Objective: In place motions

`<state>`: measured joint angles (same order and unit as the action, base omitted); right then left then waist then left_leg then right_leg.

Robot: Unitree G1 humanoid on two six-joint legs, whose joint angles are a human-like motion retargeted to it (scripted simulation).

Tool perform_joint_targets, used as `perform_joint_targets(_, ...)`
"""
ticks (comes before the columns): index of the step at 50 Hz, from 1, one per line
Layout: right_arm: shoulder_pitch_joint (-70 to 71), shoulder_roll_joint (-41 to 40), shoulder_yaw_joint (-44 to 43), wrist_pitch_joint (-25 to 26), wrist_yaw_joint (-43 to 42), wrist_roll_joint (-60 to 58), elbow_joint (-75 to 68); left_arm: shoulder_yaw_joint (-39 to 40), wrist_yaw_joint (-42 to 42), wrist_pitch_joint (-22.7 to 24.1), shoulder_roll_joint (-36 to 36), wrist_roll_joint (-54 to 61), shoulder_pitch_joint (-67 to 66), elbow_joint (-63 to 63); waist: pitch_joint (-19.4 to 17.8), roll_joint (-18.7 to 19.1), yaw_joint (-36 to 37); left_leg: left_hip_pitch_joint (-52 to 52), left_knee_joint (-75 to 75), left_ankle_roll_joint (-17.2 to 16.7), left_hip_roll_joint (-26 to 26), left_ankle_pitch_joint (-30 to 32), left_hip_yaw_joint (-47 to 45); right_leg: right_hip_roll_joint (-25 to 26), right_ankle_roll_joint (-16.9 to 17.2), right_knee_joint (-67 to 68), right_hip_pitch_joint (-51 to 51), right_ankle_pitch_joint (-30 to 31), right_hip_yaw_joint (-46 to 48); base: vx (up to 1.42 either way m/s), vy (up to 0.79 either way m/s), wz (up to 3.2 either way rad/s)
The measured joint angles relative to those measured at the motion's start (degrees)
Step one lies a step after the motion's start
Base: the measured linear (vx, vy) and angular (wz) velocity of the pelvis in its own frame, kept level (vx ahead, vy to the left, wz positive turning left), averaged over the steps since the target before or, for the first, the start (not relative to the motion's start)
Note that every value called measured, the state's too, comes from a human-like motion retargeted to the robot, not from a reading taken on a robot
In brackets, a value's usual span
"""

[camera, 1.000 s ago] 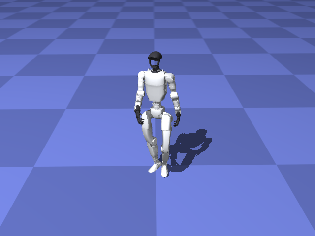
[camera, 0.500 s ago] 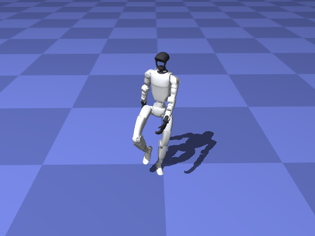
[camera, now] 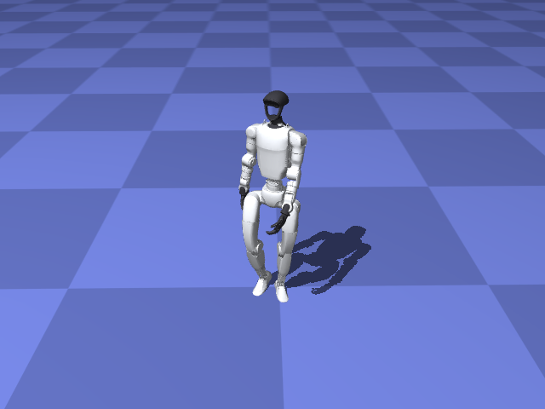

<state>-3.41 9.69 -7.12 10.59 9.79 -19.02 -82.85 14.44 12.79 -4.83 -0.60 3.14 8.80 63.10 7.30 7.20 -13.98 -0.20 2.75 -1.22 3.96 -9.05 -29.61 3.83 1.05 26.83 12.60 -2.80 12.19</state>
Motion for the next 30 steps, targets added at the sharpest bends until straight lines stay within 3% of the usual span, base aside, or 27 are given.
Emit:
perform_joint_targets(3, 7.0, -1.4, 5.6, -0.2, 0.8, -0.2, -0.6, 2.6, 2.1, 0.0, 0.0, -3.0, -6.1, 5.3, 0.5, -2.0, 3.3, 1.2, 2.8, -1.6, -0.8, -0.7, -3.7, -1.5, -5.1, -8.8, -4.8, -6.9, 3.4, -0.3, 0.05, -0.84)
perform_joint_targets(5, 12.8, -2.5, 9.1, 0.3, 0.8, 2.2, -1.4, 4.0, 1.0, 0.0, -0.3, -6.1, -8.1, 10.4, -1.2, -4.6, 6.1, -1.5, 11.9, 0.4, -0.4, 2.6, -6.0, -5.2, -4.1, -10.0, -6.0, -6.9, 3.1, -0.5, 0.06, -0.61)
perform_joint_targets(7, 18.9, -4.1, 11.7, -0.1, 0.8, 5.0, -0.1, 4.7, -3.1, 0.2, -1.3, -7.5, -8.5, 15.7, -6.0, -7.4, 8.2, -8.7, 30.2, 3.4, 3.7, 9.6, -4.6, -7.5, -2.8, -8.1, -6.5, -7.3, -0.4, -0.6, -0.07, -0.5)
perform_joint_targets(8, 21.3, -5.2, 12.4, -0.5, 1.4, 6.1, 1.7, 5.2, -5.3, 0.4, -2.0, -7.6, -8.8, 17.9, -8.4, -8.2, 10.4, -13.1, 40.1, 4.9, 6.5, 10.1, -2.7, -8.3, -2.7, -8.0, -7.1, -6.6, -0.1, -0.51, -0.16, -0.58)
perform_joint_targets(12, 28.6, -9.6, 11.9, -1.5, 3.1, 9.6, 13.3, 8.3, -7.7, 2.4, -3.7, -8.7, -13.4, 24.6, -13.0, -8.5, 13.0, -30.8, 71.4, 8.4, 14.4, 4.2, 5.3, -8.1, -3.5, -9.0, -7.9, -4.3, 2.4, -0.3, -0.11, 0.05)
perform_joint_targets(14, 31.7, -10.7, 11.0, -2.8, 3.0, 11.4, 19.9, 9.5, -7.3, 2.0, -3.9, -9.0, -15.8, 28.6, -14.7, -10.2, 19.4, -39.8, 84.0, 11.3, 19.0, -0.2, 2.8, -8.6, -4.6, -9.3, -7.2, -3.0, -0.9, -0.2, -0.06, -1.25)
perform_joint_targets(16, 35.0, -11.0, 11.2, -4.2, 3.6, 12.9, 26.6, 10.0, -6.7, 1.3, -4.7, -8.5, -18.0, 32.9, -16.1, -11.2, 24.7, -49.4, 92.6, 11.7, 21.2, -2.5, 3.2, -7.8, -6.0, -9.8, -6.4, -2.0, -3.9, -0.2, -0.01, -1.28)
perform_joint_targets(19, 40.5, -10.2, 12.7, -6.5, 3.8, 11.7, 34.2, 11.3, -6.6, -1.6, -4.7, -9.8, -23.0, 34.3, -17.7, -13.5, 29.3, -59.5, 97.6, 11.9, 21.4, -3.5, 0.4, -9.4, -6.7, -9.3, -4.8, -1.8, -8.0, -0.13, 0.05, -0.81)
perform_joint_targets(22, 43.5, -9.5, 12.6, -8.3, 3.2, 9.0, 38.1, 12.6, -7.7, -2.9, -5.2, -12.0, -27.8, 34.3, -17.7, -15.8, 31.0, -61.9, 97.1, 13.1, 20.7, -4.0, -4.5, -11.7, -7.4, -8.9, -3.7, -1.7, -8.4, 0.1, 0.07, -0.08)
perform_joint_targets(25, 45.1, -9.5, 11.5, -9.9, 1.6, 8.7, 38.8, 14.1, -7.2, -3.4, -6.0, -12.7, -29.5, 34.3, -17.4, -15.9, 31.2, -60.1, 95.1, 13.2, 19.7, -3.8, -4.8, -12.0, -7.3, -9.4, -4.5, -1.9, -8.0, 0.09, 0.08, 0.24)
perform_joint_targets(30, 43.4, -11.5, 9.5, -9.2, 0.6, 14.9, 34.0, 16.3, -5.1, -1.8, -6.5, -10.7, -27.9, 34.3, -14.2, -12.8, 28.0, -46.9, 84.3, 9.8, 16.1, -0.6, -1.1, -9.3, -6.4, -14.0, -8.5, -1.9, -5.7, 0.17, 0.12, 0.55)
